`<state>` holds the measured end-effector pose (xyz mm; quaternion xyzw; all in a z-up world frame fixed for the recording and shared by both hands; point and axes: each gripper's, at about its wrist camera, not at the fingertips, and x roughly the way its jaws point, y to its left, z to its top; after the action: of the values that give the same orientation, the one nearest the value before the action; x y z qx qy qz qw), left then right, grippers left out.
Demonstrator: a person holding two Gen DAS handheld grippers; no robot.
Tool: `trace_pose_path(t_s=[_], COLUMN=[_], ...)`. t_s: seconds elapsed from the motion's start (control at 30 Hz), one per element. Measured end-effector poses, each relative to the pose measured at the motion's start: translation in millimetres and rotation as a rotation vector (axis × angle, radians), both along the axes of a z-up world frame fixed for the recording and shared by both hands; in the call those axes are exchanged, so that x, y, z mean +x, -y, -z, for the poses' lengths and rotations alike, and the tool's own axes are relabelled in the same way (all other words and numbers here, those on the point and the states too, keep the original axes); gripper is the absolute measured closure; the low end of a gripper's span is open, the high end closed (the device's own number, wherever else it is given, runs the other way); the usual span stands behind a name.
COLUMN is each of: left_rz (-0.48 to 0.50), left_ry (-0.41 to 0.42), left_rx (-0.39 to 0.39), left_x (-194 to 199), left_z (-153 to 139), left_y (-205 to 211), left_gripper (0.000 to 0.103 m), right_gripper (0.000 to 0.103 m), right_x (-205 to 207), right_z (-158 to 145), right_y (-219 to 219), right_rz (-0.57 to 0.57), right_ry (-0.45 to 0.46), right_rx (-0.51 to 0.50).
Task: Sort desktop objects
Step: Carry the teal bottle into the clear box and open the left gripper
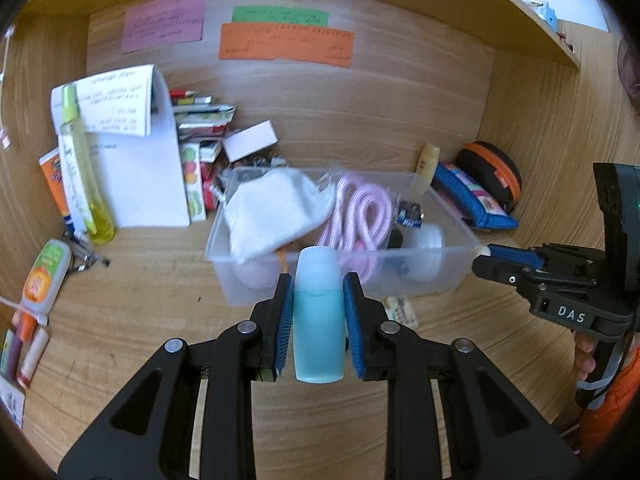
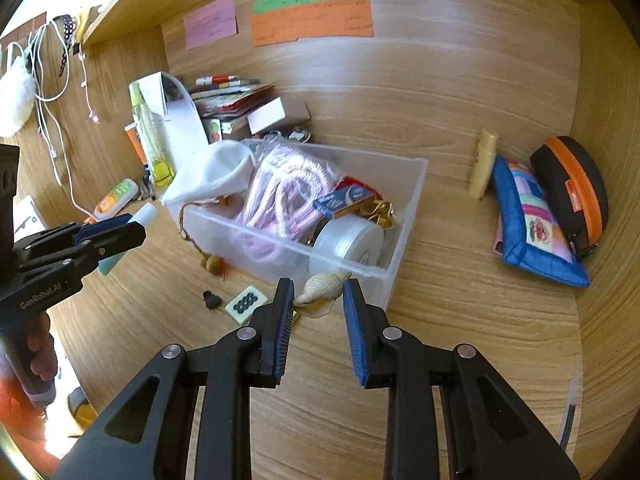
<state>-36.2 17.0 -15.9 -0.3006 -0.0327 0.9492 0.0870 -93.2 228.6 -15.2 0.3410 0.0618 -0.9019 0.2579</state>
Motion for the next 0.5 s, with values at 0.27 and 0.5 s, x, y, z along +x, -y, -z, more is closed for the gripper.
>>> trace_pose_path(t_s=[0.27,0.5], left_rz=[0.019,0.053], left_ry=[-0.013,-0.014], left_rx=[-0.021,-0.023], left_x=[-20.2,-40.1], left_z=[-7.4,-11.1], left_y=[-6.5,-13.2], left_gripper=[0.079,0.079], right_gripper=[0.080,0.080], right_x=[-17.6,-31.4], right_z=[-5.8,-3.9], right_y=[9.0,24.4], right_rz=[-0.012,-0.034], right_ry=[-0.007,0.004], right_rx=[-0.009,-0.012])
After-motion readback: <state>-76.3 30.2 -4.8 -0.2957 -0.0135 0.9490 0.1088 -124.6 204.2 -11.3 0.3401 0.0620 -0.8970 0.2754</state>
